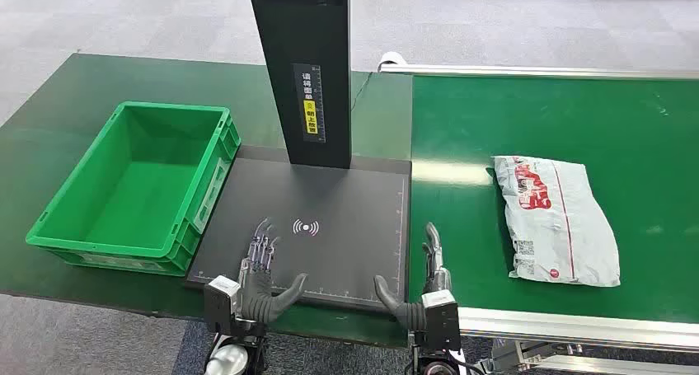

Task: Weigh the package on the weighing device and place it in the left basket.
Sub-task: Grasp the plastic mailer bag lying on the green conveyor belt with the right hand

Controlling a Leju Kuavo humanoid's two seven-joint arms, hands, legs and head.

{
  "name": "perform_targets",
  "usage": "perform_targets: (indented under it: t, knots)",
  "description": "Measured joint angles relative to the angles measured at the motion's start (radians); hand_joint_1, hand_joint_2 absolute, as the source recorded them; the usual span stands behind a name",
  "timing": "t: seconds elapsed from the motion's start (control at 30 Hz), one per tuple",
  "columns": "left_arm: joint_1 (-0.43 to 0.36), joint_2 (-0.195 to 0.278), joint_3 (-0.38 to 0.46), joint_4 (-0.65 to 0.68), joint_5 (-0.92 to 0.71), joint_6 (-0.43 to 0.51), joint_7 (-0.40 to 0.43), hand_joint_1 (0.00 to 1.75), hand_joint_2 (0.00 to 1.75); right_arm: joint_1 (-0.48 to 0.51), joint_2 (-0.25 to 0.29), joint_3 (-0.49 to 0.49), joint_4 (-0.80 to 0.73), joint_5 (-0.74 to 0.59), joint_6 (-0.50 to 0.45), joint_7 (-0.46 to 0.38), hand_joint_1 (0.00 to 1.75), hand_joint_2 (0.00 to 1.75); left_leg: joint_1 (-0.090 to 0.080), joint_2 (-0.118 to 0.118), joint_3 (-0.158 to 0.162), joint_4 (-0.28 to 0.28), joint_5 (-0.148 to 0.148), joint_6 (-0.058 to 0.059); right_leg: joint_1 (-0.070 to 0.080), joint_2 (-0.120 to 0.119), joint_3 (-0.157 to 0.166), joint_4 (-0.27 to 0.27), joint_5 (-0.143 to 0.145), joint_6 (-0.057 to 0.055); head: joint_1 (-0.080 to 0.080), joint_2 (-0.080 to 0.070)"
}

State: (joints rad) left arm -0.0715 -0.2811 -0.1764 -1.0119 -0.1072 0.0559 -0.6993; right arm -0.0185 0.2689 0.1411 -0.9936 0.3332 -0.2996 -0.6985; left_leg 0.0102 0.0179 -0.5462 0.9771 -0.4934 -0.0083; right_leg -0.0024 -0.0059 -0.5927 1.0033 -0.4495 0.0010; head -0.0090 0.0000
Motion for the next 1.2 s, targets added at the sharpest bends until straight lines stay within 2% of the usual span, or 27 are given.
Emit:
perform_targets:
  t: [0.27, 0.43, 0.6, 0.67, 0.77, 0.83, 1.0, 1.2]
  knots:
    - [0.002, 0.0, 0.005, -0.007, 0.001, -0.01, 0.0, 0.0, 1.75, 0.007, -0.03, -0.034, 0.0, 0.095, -0.119, 0.002, 0.0, 1.75, 0.0, 0.0, 0.0, 0.0, 0.0, 0.0, 0.0, 0.0, 0.0, 0.0, 0.0, 0.0, 0.0, 0.0]
    - [0.003, 0.001, 0.009, -0.011, 0.001, -0.016, 0.0, 0.0, 1.75, 0.036, -0.061, -0.088, -0.027, 0.274, -0.244, 0.067, 0.0, 1.75, 0.0, 0.0, 0.0, 0.0, 0.0, 0.0, 0.0, 0.0, 0.0, 0.0, 0.0, 0.0, 0.0, 0.0]
    - [0.005, 0.001, 0.016, -0.016, -0.002, -0.028, 0.0, 0.0, 1.75, 0.063, -0.077, -0.156, -0.06, 0.556, -0.355, 0.197, 0.0, 1.75, 0.0, 0.0, 0.0, 0.0, 0.0, 0.0, 0.0, 0.0, 0.0, 0.0, 0.0, 0.0, 0.0, 0.0]
    - [0.005, 0.001, 0.018, -0.016, -0.006, -0.033, 0.0, 0.0, 1.75, 0.07, -0.078, -0.184, -0.073, 0.717, -0.381, 0.271, 0.0, 1.75, 0.0, 0.0, 0.0, 0.0, 0.0, 0.0, 0.0, 0.0, 0.0, 0.0, 0.0, 0.0, 0.0, 0.0]
    - [0.005, -0.001, 0.019, -0.015, -0.012, -0.041, 0.0, 0.0, 1.75, 0.081, -0.067, -0.245, -0.094, 1.028, -0.39, 0.396, 0.0, 1.75, 0.0, 0.0, 0.0, 0.0, 0.0, 0.0, 0.0, 0.0, 0.0, 0.0, 0.0, 0.0, 0.0, 0.0]
    - [0.005, -0.004, 0.02, -0.015, -0.016, -0.043, 0.0, 0.0, 1.75, 0.084, -0.06, -0.287, -0.097, 1.132, -0.39, 0.435, 0.0, 1.75, 0.0, 0.0, 0.0, 0.0, 0.0, 0.0, 0.0, 0.0, 0.0, 0.0, 0.0, 0.0, 0.0, 0.0]
    - [0.005, -0.005, 0.022, -0.016, -0.017, -0.04, 0.0, 0.0, 1.75, 0.072, -0.056, -0.36, -0.077, 1.187, -0.39, 0.447, 0.0, 1.75, 0.0, 0.0, 0.0, 0.0, 0.0, 0.0, 0.0, 0.0, 0.0, 0.0, 0.0, 0.0, 0.0, 0.0]
    - [0.009, -0.005, 0.028, -0.016, -0.018, -0.038, 0.0, 0.0, 1.75, 0.032, -0.057, -0.413, -0.033, 1.147, -0.39, 0.393, 0.0, 1.75, 0.0, 0.0, 0.0, 0.0, 0.0, 0.0, 0.0, 0.0, 0.0, 0.0, 0.0, 0.0, 0.0, 0.0]
